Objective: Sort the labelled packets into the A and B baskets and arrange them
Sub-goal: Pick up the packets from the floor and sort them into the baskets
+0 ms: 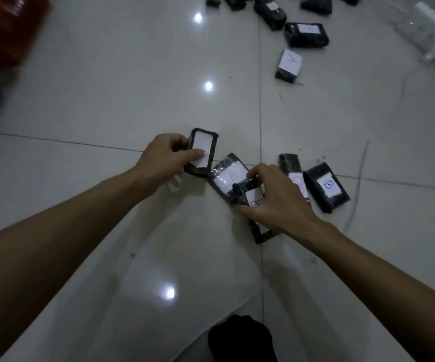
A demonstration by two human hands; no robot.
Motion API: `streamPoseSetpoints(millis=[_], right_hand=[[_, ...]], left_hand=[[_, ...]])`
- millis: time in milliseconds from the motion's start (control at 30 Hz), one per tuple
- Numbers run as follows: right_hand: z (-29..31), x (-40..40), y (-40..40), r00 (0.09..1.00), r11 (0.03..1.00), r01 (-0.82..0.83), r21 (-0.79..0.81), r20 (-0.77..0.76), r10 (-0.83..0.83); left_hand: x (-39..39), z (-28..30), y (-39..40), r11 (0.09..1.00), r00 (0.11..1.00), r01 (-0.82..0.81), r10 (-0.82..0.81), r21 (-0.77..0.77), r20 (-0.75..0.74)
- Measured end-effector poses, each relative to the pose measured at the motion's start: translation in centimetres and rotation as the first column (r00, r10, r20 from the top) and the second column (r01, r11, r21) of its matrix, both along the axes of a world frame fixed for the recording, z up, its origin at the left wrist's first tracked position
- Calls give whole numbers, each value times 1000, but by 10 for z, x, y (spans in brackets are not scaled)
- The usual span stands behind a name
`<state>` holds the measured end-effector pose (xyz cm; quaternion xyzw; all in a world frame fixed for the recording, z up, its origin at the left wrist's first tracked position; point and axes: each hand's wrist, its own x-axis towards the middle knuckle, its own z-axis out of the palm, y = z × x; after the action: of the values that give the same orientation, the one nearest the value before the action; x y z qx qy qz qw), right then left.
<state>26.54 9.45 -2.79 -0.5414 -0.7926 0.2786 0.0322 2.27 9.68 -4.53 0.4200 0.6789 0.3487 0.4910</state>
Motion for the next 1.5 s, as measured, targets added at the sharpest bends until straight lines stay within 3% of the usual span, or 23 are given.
streamPoseSetpoints(millis=[333,567,767,967,1167,1267,1333,1500], right_hand=[[50,-177,90,956,956,-292,-27,3,292],[115,-274,101,947,949,-214,-230,-287,145],[130,-368,114,867,876,-362,-318,-460,191],[109,-477,104,792,815,-501,-291,-533,297],[74,-543,93,779,779,-561,-279,-497,383],[59,-550,92,707,693,-705,-153,-228,669],[55,-550,90,657,656,-754,-45,-96,748],[50,-548,85,617,611,-770,181,-30,787]], left_hand=[[-133,49,-18,954,947,-298,293,27,131],[-214,115,-47,858,855,-504,480,97,196],[-279,133,-76,751,760,-650,642,119,100],[-338,113,-114,557,540,-818,830,142,-140],[-369,92,-125,516,457,-841,838,163,-299],[-381,82,-114,464,391,-861,866,207,-313],[-388,77,-107,441,356,-865,876,240,-325],[-405,71,-99,467,315,-846,826,257,-467]])
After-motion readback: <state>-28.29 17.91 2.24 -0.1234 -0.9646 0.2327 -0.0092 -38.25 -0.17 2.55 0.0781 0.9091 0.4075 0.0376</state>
